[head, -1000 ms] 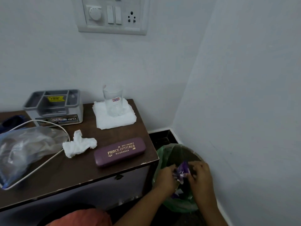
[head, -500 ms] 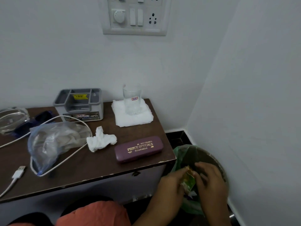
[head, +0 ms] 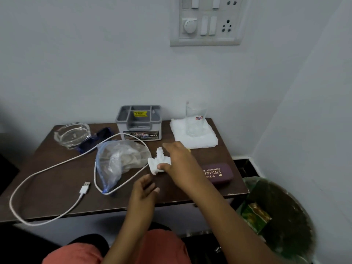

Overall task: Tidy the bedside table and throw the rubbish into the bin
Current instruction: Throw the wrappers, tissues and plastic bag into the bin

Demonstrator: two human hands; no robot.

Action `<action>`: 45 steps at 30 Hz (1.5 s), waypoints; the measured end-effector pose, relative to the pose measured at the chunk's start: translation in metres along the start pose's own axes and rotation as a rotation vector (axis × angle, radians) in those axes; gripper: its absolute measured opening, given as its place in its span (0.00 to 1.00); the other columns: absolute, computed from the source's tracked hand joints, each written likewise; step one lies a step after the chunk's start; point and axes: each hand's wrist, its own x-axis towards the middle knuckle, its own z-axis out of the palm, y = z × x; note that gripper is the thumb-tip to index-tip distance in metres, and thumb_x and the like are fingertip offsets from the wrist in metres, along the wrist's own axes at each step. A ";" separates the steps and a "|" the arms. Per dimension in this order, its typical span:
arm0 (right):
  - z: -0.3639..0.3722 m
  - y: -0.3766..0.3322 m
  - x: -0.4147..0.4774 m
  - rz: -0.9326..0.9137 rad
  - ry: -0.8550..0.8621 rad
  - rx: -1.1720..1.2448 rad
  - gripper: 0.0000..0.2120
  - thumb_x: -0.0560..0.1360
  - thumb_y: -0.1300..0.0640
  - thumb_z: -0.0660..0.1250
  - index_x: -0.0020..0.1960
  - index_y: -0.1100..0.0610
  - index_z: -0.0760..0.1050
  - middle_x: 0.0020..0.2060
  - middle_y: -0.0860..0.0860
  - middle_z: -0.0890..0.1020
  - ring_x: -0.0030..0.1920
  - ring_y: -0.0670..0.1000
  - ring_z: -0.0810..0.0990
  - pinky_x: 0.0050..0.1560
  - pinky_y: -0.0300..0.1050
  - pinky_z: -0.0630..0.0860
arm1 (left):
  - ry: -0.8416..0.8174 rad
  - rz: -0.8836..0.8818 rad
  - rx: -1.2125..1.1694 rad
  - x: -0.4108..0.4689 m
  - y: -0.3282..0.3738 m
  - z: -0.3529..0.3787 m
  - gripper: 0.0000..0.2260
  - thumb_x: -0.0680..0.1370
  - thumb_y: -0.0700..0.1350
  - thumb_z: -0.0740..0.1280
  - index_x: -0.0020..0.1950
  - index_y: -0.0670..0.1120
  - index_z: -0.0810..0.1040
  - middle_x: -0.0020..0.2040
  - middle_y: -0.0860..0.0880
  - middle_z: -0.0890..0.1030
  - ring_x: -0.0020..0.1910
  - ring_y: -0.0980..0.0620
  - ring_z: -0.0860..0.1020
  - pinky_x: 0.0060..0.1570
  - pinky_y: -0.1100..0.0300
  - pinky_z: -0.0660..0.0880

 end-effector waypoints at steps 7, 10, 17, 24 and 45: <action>0.026 -0.001 0.023 0.036 -0.131 -0.167 0.16 0.72 0.59 0.68 0.60 0.57 0.73 0.56 0.57 0.74 0.57 0.60 0.74 0.53 0.51 0.74 | -0.124 -0.107 -0.100 0.024 0.003 0.006 0.21 0.77 0.27 0.53 0.66 0.41 0.71 0.64 0.39 0.76 0.65 0.42 0.73 0.64 0.46 0.70; 0.028 0.001 0.021 0.008 -0.041 -0.096 0.13 0.72 0.62 0.66 0.56 0.56 0.75 0.54 0.55 0.76 0.55 0.58 0.75 0.52 0.52 0.74 | -0.167 -0.077 -0.115 0.024 0.011 0.007 0.19 0.77 0.28 0.54 0.64 0.41 0.73 0.61 0.39 0.78 0.63 0.40 0.75 0.60 0.49 0.72; 0.003 -0.012 0.002 -0.134 0.267 0.100 0.10 0.74 0.63 0.65 0.53 0.53 0.77 0.51 0.51 0.77 0.49 0.51 0.76 0.47 0.44 0.73 | -0.074 0.142 -0.078 -0.001 0.045 0.014 0.19 0.79 0.33 0.57 0.68 0.47 0.72 0.62 0.50 0.78 0.62 0.54 0.75 0.63 0.55 0.71; -0.054 0.022 -0.060 -0.173 0.639 0.020 0.07 0.72 0.67 0.68 0.49 0.60 0.79 0.45 0.53 0.81 0.46 0.41 0.74 0.48 0.26 0.70 | -0.244 0.300 -0.117 -0.044 0.051 0.080 0.18 0.78 0.31 0.59 0.61 0.49 0.73 0.59 0.52 0.78 0.57 0.62 0.77 0.54 0.68 0.74; -0.056 0.169 -0.153 0.449 0.671 0.039 0.08 0.73 0.64 0.69 0.49 0.53 0.79 0.44 0.49 0.81 0.46 0.52 0.81 0.51 0.51 0.79 | -0.680 0.187 0.382 -0.066 -0.052 0.163 0.27 0.77 0.38 0.63 0.71 0.56 0.56 0.72 0.54 0.63 0.72 0.60 0.62 0.70 0.64 0.62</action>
